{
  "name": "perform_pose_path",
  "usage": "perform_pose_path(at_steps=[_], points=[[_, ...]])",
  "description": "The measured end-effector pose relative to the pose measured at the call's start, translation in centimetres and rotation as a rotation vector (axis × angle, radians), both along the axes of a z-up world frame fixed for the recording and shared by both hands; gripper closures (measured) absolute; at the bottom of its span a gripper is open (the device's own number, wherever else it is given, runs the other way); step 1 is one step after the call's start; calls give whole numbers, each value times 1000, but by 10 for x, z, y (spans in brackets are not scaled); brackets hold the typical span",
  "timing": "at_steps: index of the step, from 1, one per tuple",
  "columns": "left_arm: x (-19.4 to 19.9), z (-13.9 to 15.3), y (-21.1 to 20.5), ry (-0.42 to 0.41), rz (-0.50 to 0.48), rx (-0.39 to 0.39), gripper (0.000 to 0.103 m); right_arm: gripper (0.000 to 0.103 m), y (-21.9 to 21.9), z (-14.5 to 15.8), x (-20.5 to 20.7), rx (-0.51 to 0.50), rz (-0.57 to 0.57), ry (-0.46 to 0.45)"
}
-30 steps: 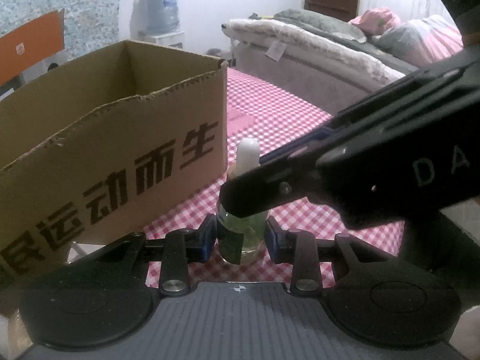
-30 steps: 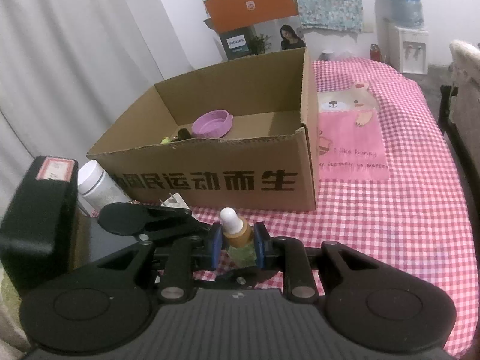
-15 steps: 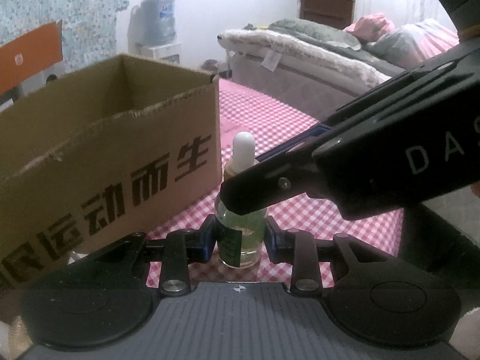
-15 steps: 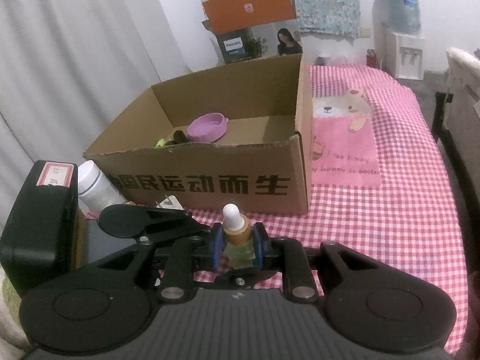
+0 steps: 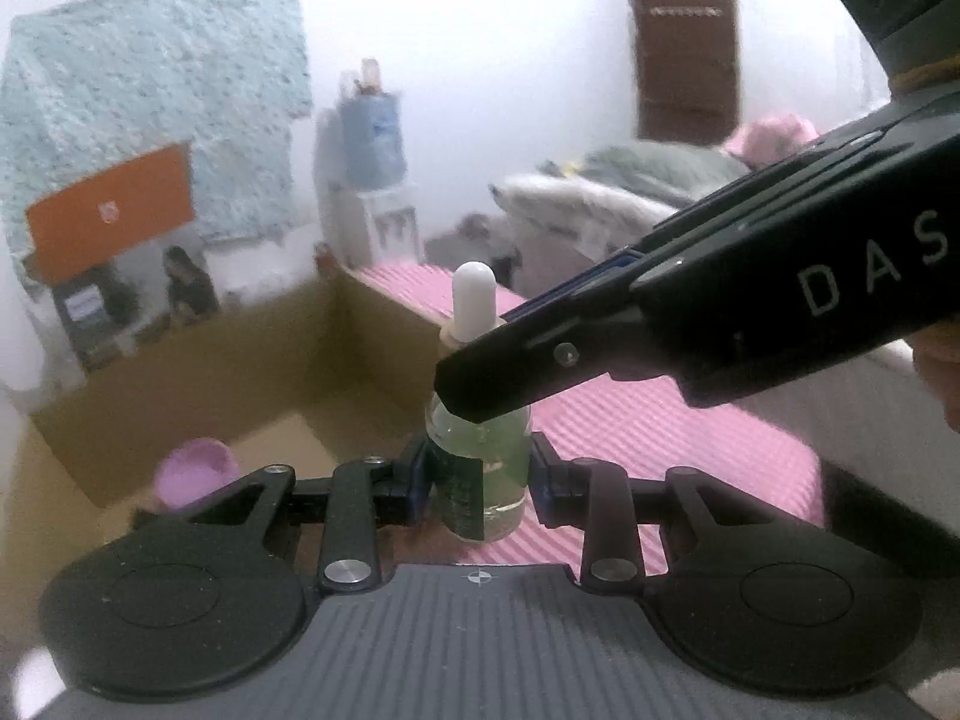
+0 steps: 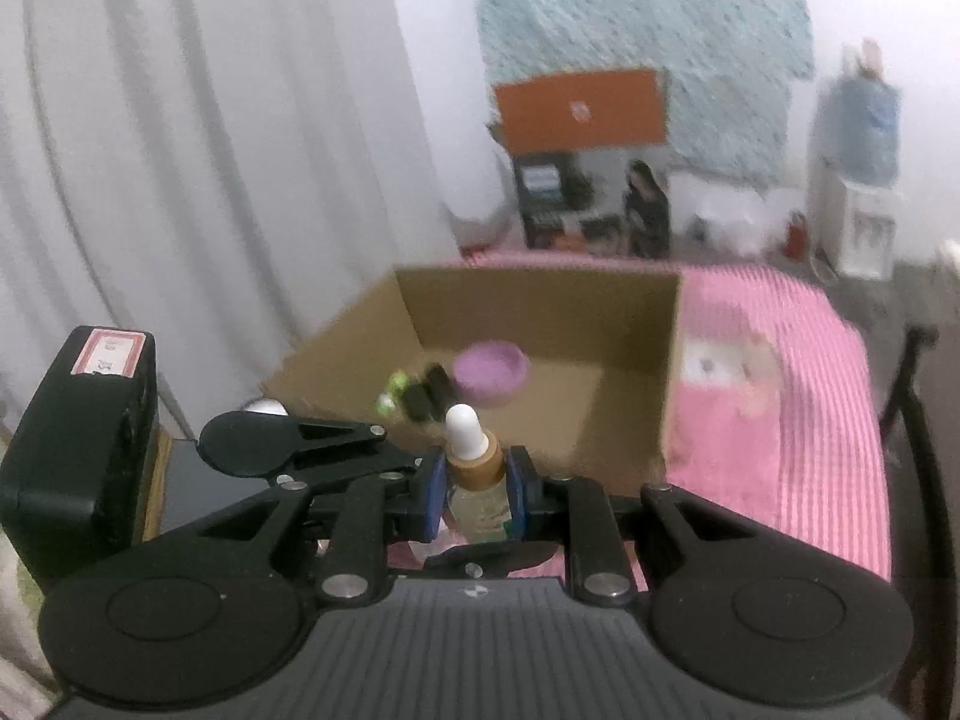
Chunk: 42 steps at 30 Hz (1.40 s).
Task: Organize rigid objects
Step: 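Lift the green dropper bottle into the box and open the right tool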
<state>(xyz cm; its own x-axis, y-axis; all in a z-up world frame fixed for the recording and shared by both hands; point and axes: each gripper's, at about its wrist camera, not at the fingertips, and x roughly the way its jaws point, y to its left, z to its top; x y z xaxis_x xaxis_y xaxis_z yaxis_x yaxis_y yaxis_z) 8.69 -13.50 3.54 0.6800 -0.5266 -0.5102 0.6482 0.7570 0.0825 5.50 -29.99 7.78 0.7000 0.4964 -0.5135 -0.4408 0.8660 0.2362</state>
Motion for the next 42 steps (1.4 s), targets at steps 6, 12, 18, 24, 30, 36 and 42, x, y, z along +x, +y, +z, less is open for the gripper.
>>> perform_pose_path(at_steps=[6, 12, 18, 24, 30, 36, 42], points=[[50, 22, 11, 46, 78, -51, 72, 80, 12, 29, 48, -9, 88, -50], [116, 21, 12, 147, 179, -72, 72, 80, 16, 23, 139, 24, 144, 58], [167, 5, 21, 272, 250, -72, 72, 80, 19, -9, 218, 41, 159, 200], [203, -12, 24, 361, 315, -45, 71, 80, 31, -39, 261, 29, 165, 271], [215, -21, 23, 412, 347, -34, 62, 80, 41, -56, 283, -11, 163, 286], [216, -24, 18, 431, 333, -23, 52, 79, 49, -70, 292, -74, 151, 309], [212, -17, 18, 413, 345, -17, 40, 78, 53, -66, 292, -72, 153, 309]])
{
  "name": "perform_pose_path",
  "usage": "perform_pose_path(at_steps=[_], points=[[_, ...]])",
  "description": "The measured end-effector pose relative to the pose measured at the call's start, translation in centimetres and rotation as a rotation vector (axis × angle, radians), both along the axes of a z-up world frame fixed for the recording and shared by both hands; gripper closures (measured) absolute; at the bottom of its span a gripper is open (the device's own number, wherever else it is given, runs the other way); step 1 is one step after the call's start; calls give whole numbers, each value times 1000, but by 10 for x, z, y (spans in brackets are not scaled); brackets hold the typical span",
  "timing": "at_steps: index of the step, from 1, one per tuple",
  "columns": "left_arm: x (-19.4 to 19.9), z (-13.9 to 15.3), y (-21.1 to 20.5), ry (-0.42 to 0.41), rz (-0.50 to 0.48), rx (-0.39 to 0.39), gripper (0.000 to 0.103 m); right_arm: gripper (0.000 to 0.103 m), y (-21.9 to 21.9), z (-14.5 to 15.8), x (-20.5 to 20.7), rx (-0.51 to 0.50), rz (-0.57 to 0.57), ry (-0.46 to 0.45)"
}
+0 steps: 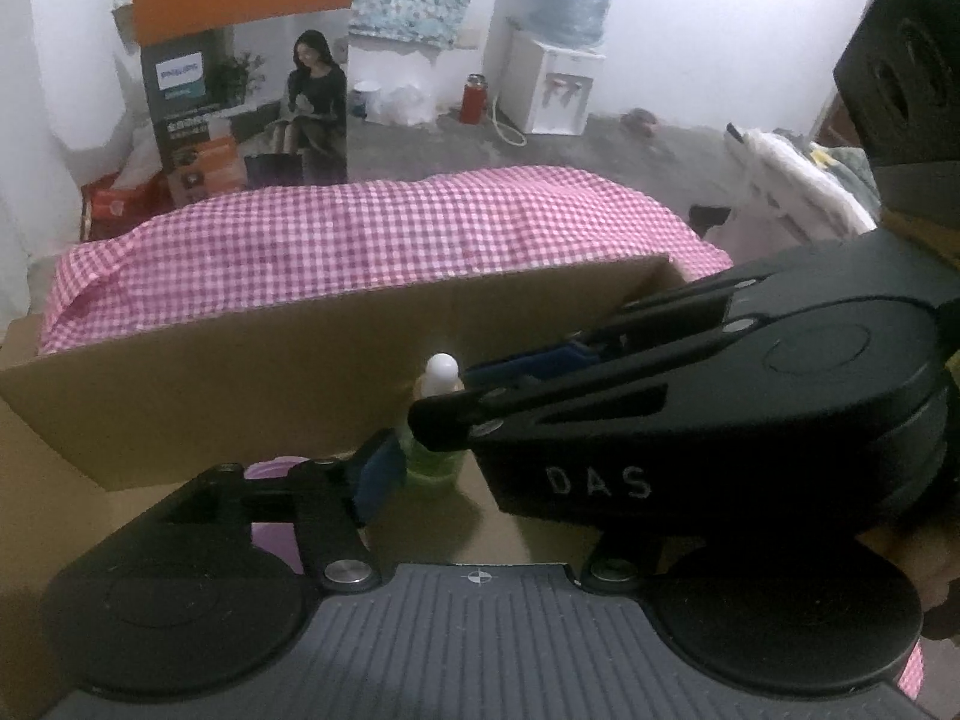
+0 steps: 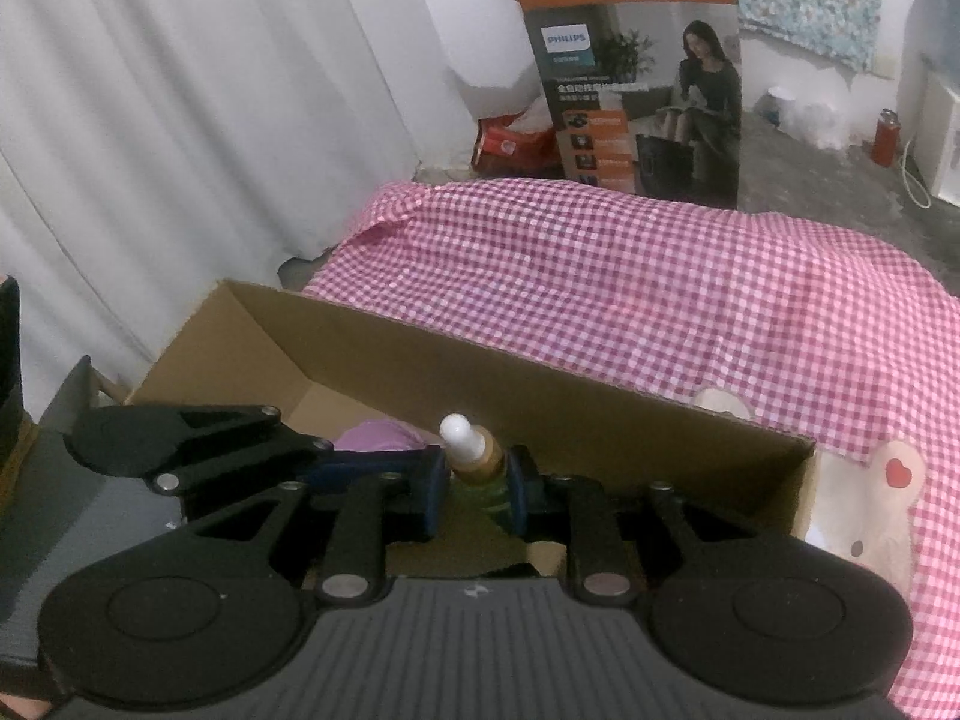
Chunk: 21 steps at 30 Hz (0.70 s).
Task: Organize rigid objects
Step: 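Lift the green dropper bottle into the box and open the right tool, then bring the right tool back over the table toward the white charger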
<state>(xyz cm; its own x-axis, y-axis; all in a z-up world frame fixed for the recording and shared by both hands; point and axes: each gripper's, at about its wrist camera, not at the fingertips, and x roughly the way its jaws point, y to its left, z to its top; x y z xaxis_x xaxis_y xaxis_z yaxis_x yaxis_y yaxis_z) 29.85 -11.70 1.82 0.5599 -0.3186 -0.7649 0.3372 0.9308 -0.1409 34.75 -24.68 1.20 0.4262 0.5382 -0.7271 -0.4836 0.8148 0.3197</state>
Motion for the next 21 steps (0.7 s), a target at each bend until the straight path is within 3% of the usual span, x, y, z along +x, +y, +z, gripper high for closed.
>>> perform_pose_path(at_steps=[2, 4, 5, 6, 11, 15, 21], points=[[-6, 6, 2, -17, 2, -2, 34, 76, -1, 5, -2, 4, -7, -5], [-13, 13, 4, -37, 3, -1, 24, 63, -6, 14, -8, 20, -17, -18], [-18, 17, 5, -48, 3, 0, 22, 49, -9, 19, -13, 36, -26, -28], [-23, 21, 7, -60, -1, -2, 18, 46, -13, 25, -17, 51, -31, -42], [-70, 44, 14, -146, -68, -12, 7, 46, -40, 60, -67, 141, -60, -121], [-118, 57, 28, -207, -109, -34, 2, 46, -66, 80, -121, 281, -81, -125], [-177, 46, 47, -201, -147, -61, 2, 46, -88, 71, -207, 405, -109, -129]])
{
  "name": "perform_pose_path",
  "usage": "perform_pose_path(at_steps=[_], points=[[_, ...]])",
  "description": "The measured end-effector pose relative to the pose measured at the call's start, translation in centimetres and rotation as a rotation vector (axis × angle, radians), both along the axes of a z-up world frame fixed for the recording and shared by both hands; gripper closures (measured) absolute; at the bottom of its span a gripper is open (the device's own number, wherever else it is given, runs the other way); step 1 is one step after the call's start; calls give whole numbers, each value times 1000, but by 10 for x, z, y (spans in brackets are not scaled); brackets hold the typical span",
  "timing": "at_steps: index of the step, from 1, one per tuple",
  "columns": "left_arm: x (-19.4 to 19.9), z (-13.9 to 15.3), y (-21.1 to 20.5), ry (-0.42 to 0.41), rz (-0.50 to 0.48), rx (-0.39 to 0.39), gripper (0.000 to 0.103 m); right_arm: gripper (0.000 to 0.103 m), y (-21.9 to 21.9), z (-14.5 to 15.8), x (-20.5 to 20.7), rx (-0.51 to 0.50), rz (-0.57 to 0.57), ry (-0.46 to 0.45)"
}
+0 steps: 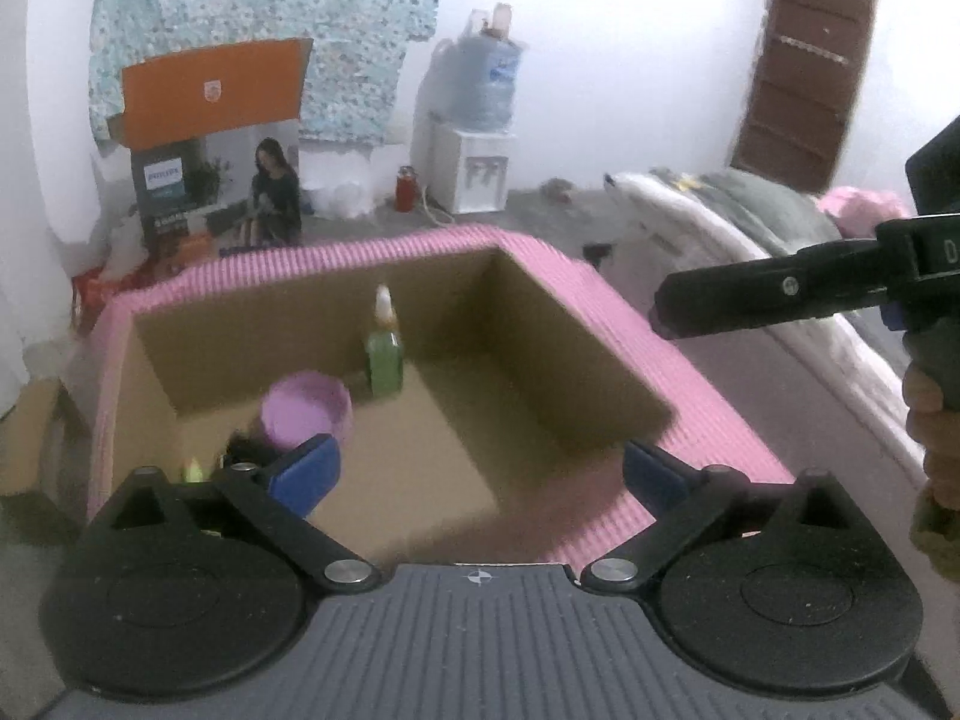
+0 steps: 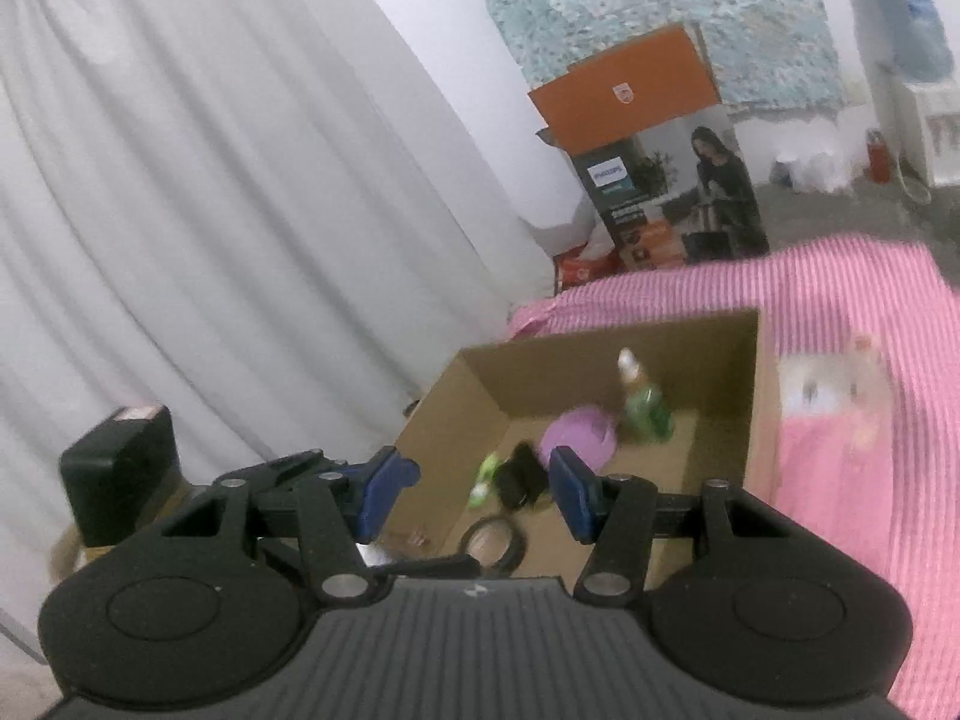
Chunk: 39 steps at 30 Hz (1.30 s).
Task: Organize rigid objects
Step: 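Bring the right tool back over the table toward the white charger, then close the right tool on the white charger and lift it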
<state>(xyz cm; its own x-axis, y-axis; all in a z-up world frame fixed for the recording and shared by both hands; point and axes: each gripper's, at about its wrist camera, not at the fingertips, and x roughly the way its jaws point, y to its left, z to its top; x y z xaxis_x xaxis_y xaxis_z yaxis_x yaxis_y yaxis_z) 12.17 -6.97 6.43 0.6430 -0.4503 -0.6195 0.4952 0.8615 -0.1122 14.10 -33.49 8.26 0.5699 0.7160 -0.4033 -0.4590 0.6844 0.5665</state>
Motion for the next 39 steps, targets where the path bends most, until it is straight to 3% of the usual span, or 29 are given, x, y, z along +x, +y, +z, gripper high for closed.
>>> perform_pose_path(at_steps=[7, 13, 16, 21, 27, 39], points=[[-31, -46, -8, 30, -20, 32, 3, 46, 18, -55, -45, -42, -47, 64], [-28, -76, -30, -8, -23, 156, 10, 54, 48, -88, -35, -179, -4, 115], [-20, -86, -35, 6, -20, 183, 18, 57, 59, -98, -27, -207, 35, 134], [-17, -97, -37, 9, -22, 216, 22, 59, 74, -109, -19, -240, 92, 146], [-14, -103, -37, 32, -21, 213, 35, 67, 90, -119, -10, -289, 134, 148], [-30, -103, -57, 36, -85, 160, 37, 68, 74, -117, -22, -312, 107, 169]])
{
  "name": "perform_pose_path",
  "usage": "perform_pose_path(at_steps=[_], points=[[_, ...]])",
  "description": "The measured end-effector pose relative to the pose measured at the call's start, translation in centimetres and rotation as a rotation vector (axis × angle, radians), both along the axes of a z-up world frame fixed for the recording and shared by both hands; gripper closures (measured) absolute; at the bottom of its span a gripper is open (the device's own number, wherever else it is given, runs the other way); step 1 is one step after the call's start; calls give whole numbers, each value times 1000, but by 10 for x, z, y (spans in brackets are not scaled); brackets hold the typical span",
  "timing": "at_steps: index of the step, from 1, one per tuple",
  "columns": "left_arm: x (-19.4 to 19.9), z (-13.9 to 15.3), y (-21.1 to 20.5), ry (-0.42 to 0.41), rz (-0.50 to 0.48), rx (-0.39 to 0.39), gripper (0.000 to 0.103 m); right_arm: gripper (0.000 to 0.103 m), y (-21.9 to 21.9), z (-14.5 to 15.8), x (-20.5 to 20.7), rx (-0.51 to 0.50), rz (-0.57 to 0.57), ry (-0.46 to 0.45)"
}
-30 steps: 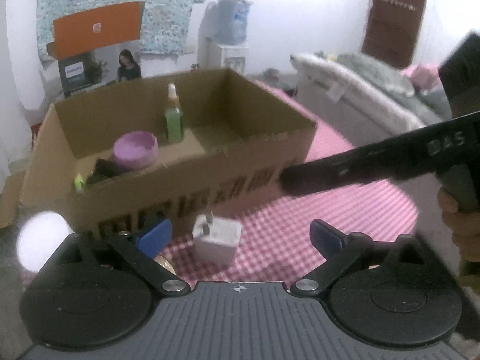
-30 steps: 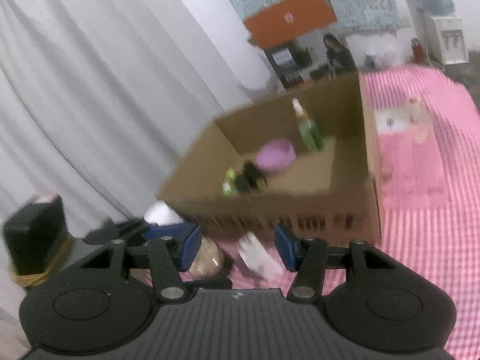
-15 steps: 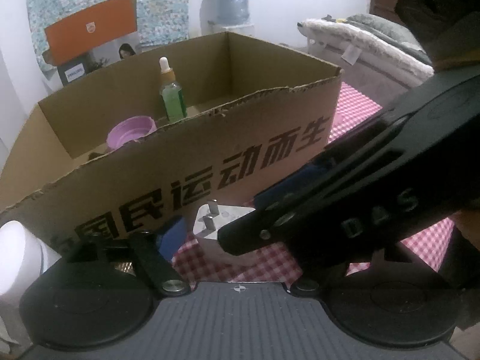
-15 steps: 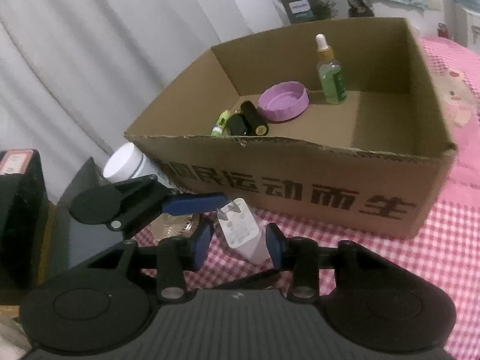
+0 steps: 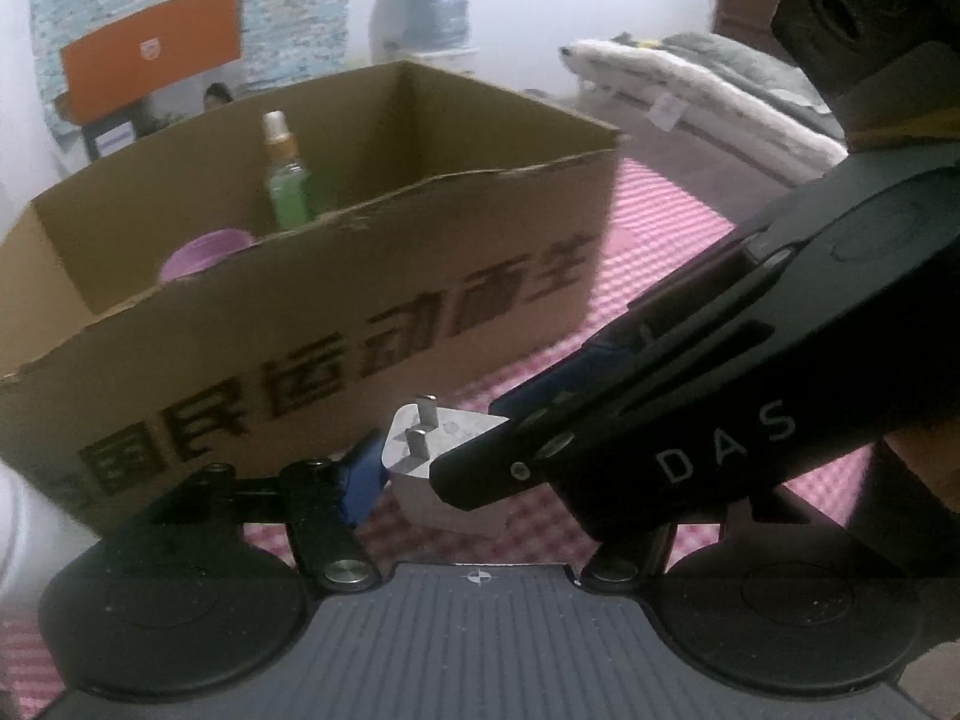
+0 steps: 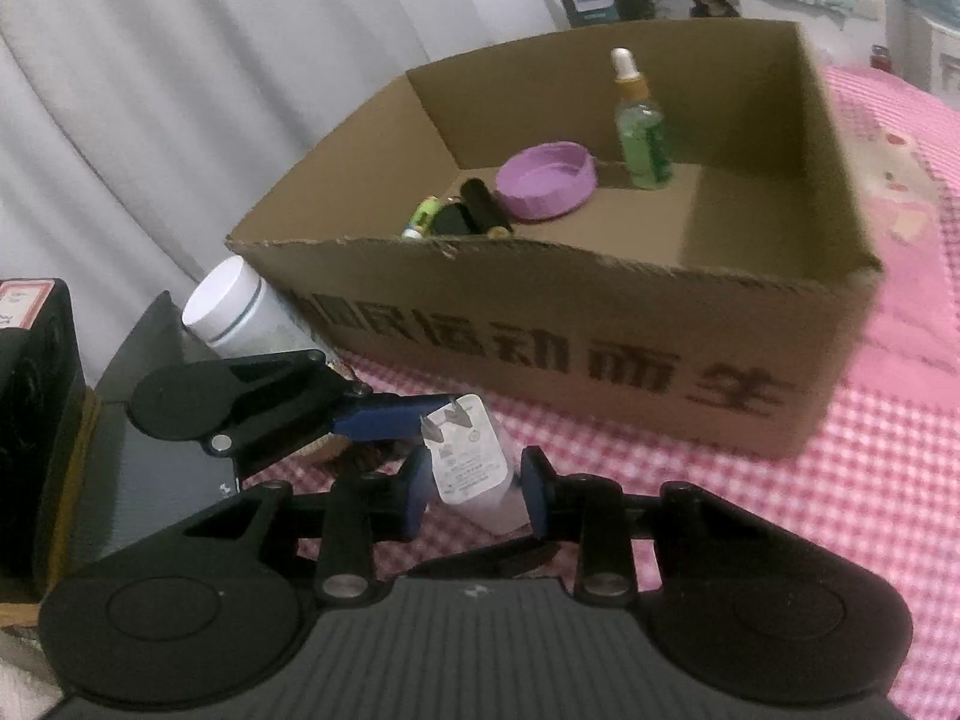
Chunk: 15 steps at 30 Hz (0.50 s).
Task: Organize rigid objects
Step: 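Close the right tool on the white charger and lift it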
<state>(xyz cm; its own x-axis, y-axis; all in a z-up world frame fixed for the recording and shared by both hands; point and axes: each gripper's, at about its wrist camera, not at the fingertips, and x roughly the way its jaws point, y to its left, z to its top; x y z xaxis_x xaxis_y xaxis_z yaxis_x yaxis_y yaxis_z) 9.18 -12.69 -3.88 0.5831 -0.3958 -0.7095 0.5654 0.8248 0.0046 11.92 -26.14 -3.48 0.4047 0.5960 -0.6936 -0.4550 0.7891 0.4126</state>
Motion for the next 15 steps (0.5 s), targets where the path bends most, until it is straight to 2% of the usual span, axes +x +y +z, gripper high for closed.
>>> perform_pose_path(at_steps=[7, 15], points=[[-18, -4, -20, -30, -82, -13, 37, 68, -20, 5, -16, -38, -48, 26], [-18, -12, -28, -42, -102, 34, 36, 66, -12, 10, -13, -84, -24, 18]])
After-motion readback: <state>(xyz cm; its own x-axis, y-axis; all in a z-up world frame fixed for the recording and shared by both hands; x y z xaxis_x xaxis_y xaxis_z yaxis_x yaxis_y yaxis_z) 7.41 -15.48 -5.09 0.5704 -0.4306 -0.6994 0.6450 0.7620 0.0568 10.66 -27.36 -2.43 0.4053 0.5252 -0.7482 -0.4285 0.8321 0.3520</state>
